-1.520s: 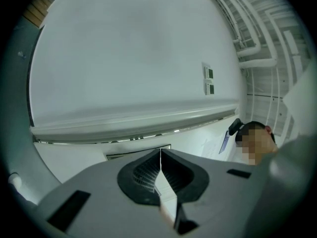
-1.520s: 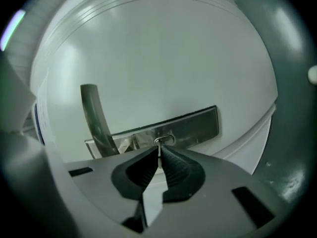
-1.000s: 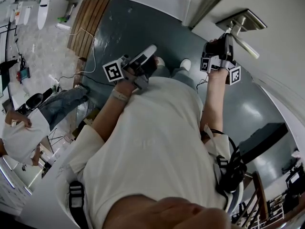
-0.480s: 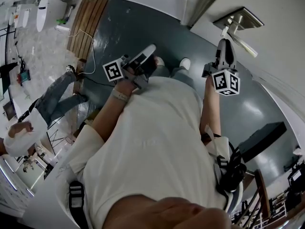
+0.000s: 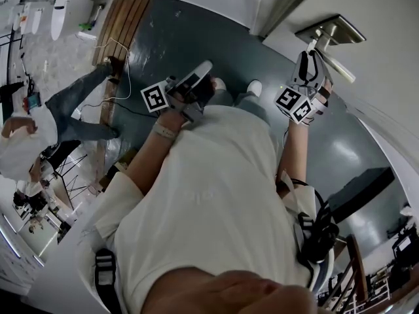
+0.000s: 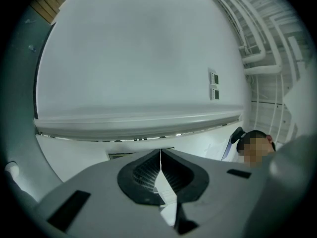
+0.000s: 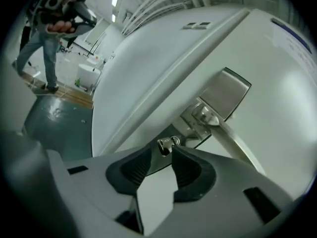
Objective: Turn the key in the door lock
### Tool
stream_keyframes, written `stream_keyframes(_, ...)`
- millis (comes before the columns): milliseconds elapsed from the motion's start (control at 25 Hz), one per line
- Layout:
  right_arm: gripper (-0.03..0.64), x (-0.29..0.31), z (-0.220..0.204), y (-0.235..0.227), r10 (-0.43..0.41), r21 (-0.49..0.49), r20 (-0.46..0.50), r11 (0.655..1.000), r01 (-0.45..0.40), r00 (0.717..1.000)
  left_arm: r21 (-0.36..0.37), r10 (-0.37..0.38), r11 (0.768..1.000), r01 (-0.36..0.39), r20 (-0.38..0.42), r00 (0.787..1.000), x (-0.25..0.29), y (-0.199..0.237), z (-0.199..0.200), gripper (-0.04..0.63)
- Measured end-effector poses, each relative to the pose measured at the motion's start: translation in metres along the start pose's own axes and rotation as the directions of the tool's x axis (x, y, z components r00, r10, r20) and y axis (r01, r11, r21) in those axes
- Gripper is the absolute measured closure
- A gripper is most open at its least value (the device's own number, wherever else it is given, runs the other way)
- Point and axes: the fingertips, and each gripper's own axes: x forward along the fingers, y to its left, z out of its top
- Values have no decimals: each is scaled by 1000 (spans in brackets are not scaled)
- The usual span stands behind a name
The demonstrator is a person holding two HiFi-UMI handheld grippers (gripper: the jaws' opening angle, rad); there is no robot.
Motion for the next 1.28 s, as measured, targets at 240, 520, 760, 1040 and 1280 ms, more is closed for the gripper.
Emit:
stream_keyframes(240,506,12,8,-4,-47,-62,1,997,47,999,-2,1,1000,-1,12,1000,-3,-1,-1,586)
stream_keyframes(520,528,14,13,-11,-81,-53,10,995,82,997,-12,1,1000,-1,30,1000,-9,-1,2,586)
stream_keyframes(760,528,15,12,-10,-67,30,36,997,66,997,-19,4,1000,-3,30,1000,-10,2,0,586)
stream_keyframes(1040,531,14,12,-11,-65,80,37,995,62,997,-25,3,1000,-2,37,999,-11,3,0,586)
stream_keyframes(1280,538,13,10,-13,-45,187,37,982,38,998,-28,5,1000,-4,38,999,-9,4,0,586)
